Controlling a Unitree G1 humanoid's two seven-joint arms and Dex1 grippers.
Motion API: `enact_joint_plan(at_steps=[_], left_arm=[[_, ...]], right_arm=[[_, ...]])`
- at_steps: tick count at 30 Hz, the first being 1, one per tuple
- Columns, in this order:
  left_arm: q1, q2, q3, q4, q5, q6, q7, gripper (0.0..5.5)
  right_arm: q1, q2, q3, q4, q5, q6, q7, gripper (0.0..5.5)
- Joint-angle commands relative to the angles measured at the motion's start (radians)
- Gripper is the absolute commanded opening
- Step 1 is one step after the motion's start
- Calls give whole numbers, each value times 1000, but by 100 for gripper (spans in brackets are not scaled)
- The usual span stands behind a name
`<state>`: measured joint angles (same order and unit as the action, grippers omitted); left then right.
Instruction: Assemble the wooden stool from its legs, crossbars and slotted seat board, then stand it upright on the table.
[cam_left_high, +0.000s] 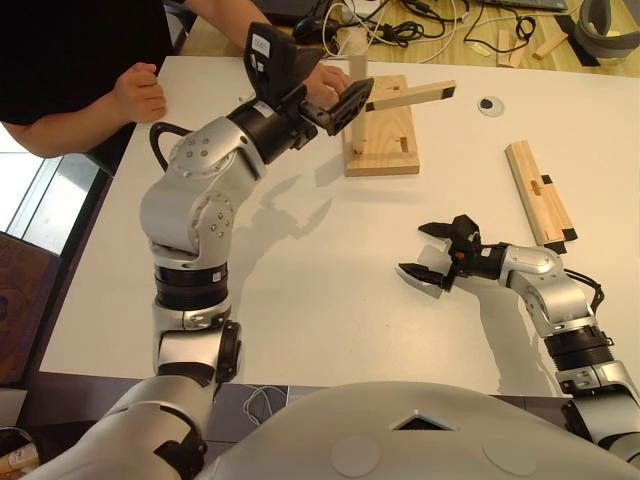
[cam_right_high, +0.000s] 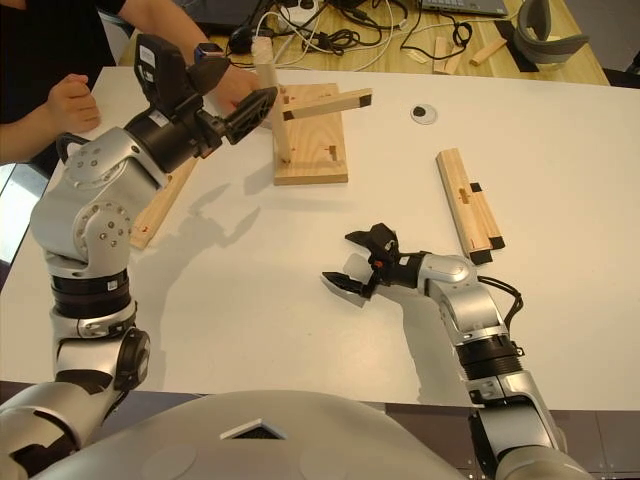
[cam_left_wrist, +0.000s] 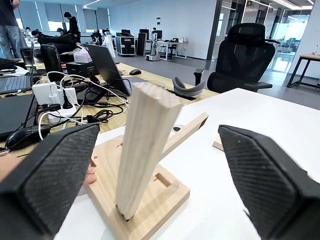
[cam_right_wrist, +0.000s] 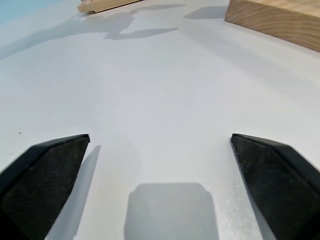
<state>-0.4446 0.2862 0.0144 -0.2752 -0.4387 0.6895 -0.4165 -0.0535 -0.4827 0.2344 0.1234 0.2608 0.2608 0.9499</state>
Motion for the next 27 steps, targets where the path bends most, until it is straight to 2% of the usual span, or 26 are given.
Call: enact_joint_plan(at_steps=[1,27], left_arm=[[41,-48,3,-8,18,-62,39,440],[34,-122,-22,56,66,-169,95,440]], right_arm=[[34,-22,7,43,-28,63,-10,540],[2,-24,10,62,-39,63,-5,540]])
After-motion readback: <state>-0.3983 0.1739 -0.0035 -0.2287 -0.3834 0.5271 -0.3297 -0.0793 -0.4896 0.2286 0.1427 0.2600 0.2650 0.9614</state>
